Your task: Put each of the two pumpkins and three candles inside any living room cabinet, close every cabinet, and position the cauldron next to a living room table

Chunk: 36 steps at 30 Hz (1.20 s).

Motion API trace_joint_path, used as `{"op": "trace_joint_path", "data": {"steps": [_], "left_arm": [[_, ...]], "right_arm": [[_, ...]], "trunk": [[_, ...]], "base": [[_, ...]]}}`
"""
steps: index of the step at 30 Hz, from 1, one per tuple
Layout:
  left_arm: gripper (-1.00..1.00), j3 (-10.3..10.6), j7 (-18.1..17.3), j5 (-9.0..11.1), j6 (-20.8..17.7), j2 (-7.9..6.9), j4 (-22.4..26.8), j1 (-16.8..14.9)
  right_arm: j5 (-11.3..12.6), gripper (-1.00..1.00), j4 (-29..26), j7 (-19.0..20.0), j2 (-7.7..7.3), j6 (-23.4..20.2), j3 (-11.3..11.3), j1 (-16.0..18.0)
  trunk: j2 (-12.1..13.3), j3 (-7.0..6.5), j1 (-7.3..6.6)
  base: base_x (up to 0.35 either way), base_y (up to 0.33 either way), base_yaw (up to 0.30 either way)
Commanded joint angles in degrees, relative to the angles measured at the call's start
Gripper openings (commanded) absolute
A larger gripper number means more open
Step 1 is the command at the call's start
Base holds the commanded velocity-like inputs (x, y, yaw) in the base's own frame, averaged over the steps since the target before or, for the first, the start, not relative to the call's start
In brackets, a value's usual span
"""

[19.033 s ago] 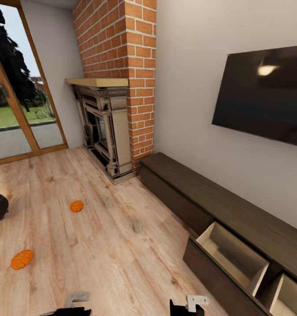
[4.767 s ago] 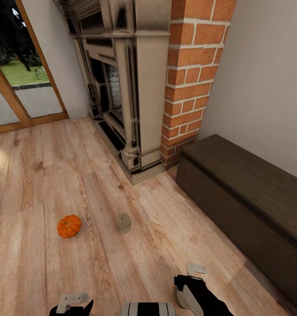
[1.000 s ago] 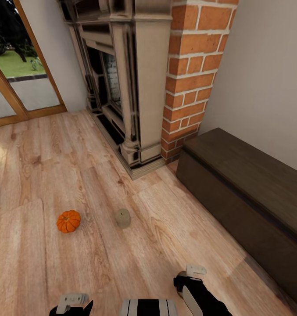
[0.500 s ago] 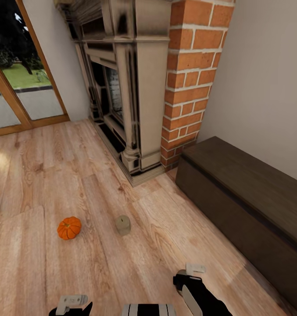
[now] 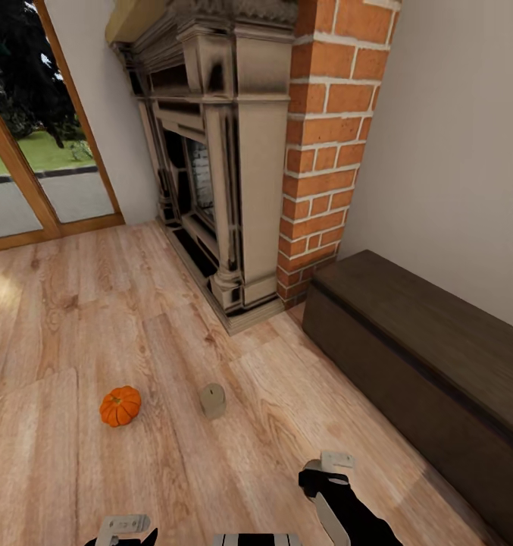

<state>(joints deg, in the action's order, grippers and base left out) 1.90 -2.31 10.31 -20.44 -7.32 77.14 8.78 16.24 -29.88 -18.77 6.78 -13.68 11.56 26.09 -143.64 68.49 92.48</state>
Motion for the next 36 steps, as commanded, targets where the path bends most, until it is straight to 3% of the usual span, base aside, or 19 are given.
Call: {"op": "trace_joint_path", "data": {"steps": [1, 8, 12, 15, 19, 21, 26, 28, 29, 34, 36], "left_arm": [[1.0, 0.0, 0.0, 0.4, -0.3, -0.05, -0.1, 0.0], [1.0, 0.0, -0.1, 0.5, -1.7, -0.06, -0.1, -0.1], [1.0, -0.8, -0.1, 0.6, -8.6, -0.07, 0.5, -0.8], [1.0, -2.4, 0.1, 0.5, -14.8, -0.07, 1.3, -3.2], [1.0, -3.1, 0.2, 0.3, -22.9, -0.07, 2.7, -9.2], [1.0, -3.2, 0.5, 0.1, -27.2, -0.07, 2.8, -13.6], [1.0, -3.2, 3.4, -0.1, -35.8, 0.12, 1.2, -24.5], [1.0, -3.0, 4.1, -0.1, -38.2, 0.31, -2.2, -30.5], [1.0, -3.0, 4.2, -0.2, -38.7, 0.34, -3.4, -32.1], [1.0, -2.8, 7.0, -0.3, -39.6, 0.43, -19.4, -44.7], [1.0, -2.8, 7.7, -0.2, -39.6, 0.45, -22.9, -47.1]], "right_arm": [[0.6, -1.0, -0.1, -0.5, -0.07, -0.2, 0.4, 0.0], [0.4, -1.0, -0.6, -0.5, -0.09, -0.2, 0.4, 0.0], [0.4, -1.0, -6.5, -0.7, -0.22, -0.7, 0.4, -0.4], [0.4, -1.0, -14.2, -0.7, -0.32, -3.6, 0.3, -0.7], [0.3, -1.0, -26.5, -0.9, -0.43, -13.4, 0.2, -2.5], [0.2, -1.0, -32.1, -1.0, -0.56, -18.2, 0.0, -4.0], [0.2, -1.0, -36.7, -1.0, -0.88, -22.6, -0.2, -4.9], [0.2, -1.0, -37.5, -1.0, -0.94, -23.4, -0.2, -5.1], [0.2, -1.0, -37.6, -1.0, -0.96, -23.7, -0.2, -5.1], [0.2, -1.0, -41.1, -1.0, -1.03, -26.1, -0.2, -5.9], [0.2, -1.0, -42.2, -1.0, -1.0, -27.5, -0.2, -6.2]], "trunk": [[0.0, -0.19, -0.03], [0.1, -1.74, -0.21], [0.1, -2.63, -0.31], [0.2, -3.29, -0.39], [0.2, -4.18, -0.49], [0.3, -4.62, -0.55], [0.3, -5.73, -0.67], [0.4, -6.17, -0.73], [0.4, -6.39, -0.75], [1.6, -7.37, -1.46], [2.0, -7.55, -1.68]], "base": [[0.0, 0.0, 0.0], [0.0, 0.0, 0.0], [0.0, 0.0, 0.0], [0.0, 0.0, 0.0], [0.0, 0.0, 0.0], [0.0, 0.0, 0.0], [0.0, 0.0, 0.0], [0.0, 0.0, 0.0], [0.0, 0.0, 0.0], [0.0, 0.0, 0.0], [0.0, 0.0, 0.0]]}}
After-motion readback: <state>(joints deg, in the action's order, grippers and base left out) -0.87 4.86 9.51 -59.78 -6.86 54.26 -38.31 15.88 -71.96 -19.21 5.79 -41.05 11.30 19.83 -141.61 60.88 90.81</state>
